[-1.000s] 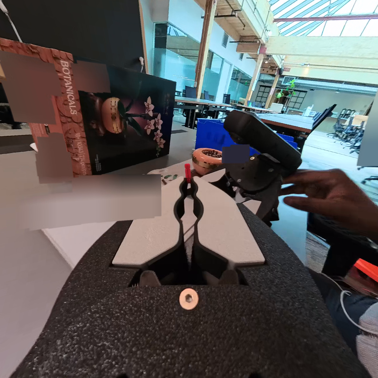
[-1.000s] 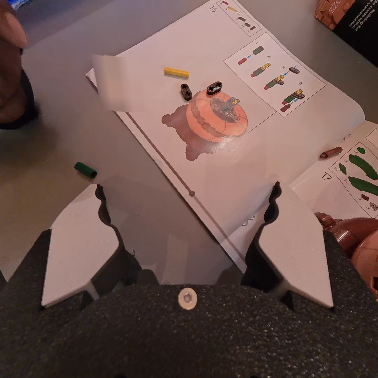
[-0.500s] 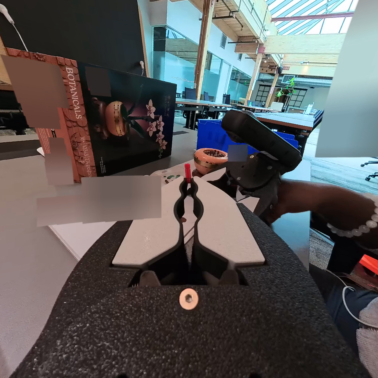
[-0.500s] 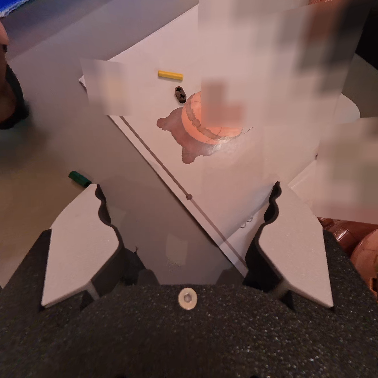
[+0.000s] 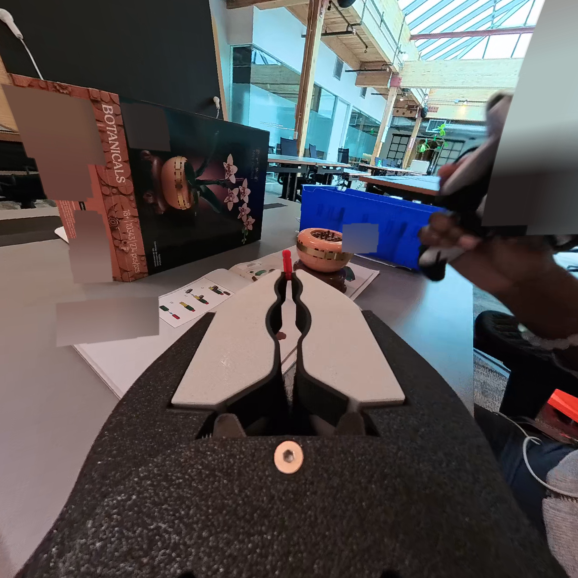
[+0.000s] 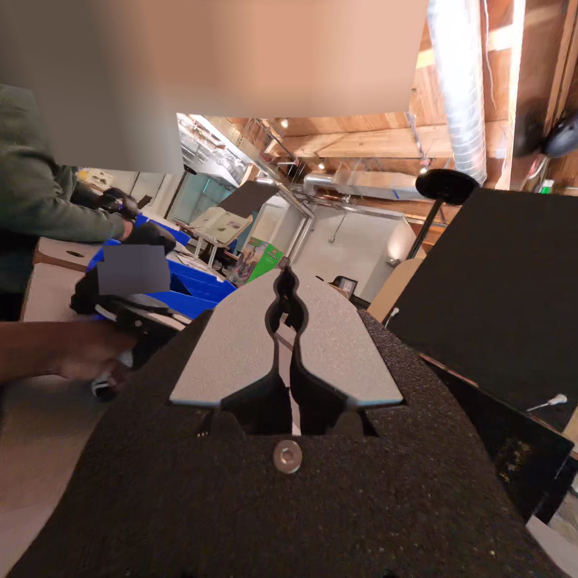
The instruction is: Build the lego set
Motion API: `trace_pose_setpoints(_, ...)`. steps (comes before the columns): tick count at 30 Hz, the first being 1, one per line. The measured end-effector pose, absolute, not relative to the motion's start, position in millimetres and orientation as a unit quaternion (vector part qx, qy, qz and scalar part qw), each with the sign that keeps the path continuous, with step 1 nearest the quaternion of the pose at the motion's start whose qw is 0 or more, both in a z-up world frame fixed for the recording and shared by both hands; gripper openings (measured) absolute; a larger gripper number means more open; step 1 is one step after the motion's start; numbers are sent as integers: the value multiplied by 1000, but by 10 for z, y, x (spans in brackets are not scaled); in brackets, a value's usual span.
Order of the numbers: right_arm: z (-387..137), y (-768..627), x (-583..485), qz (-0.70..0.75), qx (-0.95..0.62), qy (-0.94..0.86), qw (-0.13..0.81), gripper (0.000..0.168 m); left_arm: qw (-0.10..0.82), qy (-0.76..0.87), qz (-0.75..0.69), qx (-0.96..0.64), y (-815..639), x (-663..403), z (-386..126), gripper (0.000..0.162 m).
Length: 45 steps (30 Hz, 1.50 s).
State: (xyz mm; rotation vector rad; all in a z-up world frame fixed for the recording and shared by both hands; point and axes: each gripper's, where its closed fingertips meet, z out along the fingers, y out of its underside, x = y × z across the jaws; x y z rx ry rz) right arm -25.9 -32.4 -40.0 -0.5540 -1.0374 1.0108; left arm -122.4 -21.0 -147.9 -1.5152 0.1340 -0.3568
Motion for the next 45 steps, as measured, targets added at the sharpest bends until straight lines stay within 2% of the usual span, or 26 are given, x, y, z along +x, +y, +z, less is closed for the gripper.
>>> trace_pose_setpoints(2,-440,-420,-291,480,-284,-516,650,0,708,66,-158,-685,-199,-1203,-1487,2)
trace_pose_setpoints(5,-768,-630,-401,532,-328,-616,479,2,708,71,-152,-686,-200,-1186,-1490,2)
trace_pose_setpoints(6,-914,-690,-425,539,-336,-644,425,9,707,72,-149,-687,-202,-1186,-1489,2)
trace_pose_setpoints(9,-1481,-820,-510,492,-353,-732,312,53,709,70,-140,-688,-212,-1213,-1467,2)
trace_pose_setpoints(11,-1870,-815,-599,415,-362,-790,271,54,710,61,-137,-688,-233,-1254,-1446,2)
trace_pose_setpoints(14,-2098,-868,-780,361,-329,-834,255,33,707,50,-140,-692,-246,-1315,-1457,2)
trace_pose_setpoints(18,-2318,-786,-944,283,-319,-883,198,36,704,45,-131,-697,-263,-1370,-1499,2)
trace_pose_setpoints(20,-2372,-777,-1002,270,-311,-892,187,25,703,42,-133,-698,-258,-1382,-1517,2)
trace_pose_setpoints(23,-2446,-788,-1047,256,-307,-900,174,19,705,35,-143,-694,-266,-1406,-1510,2)
trace_pose_setpoints(38,-2508,-703,-1033,237,-324,-898,178,6,703,35,-145,-696,-278,-1413,-1519,2)
trace_pose_setpoints(41,-2203,-727,-997,363,-366,-835,193,6,704,36,-151,-693,-279,-1399,-1510,2)
trace_pose_setpoints(45,-1358,-549,-947,647,-399,-605,238,5,715,42,-223,-662,-314,-1280,-1426,2)
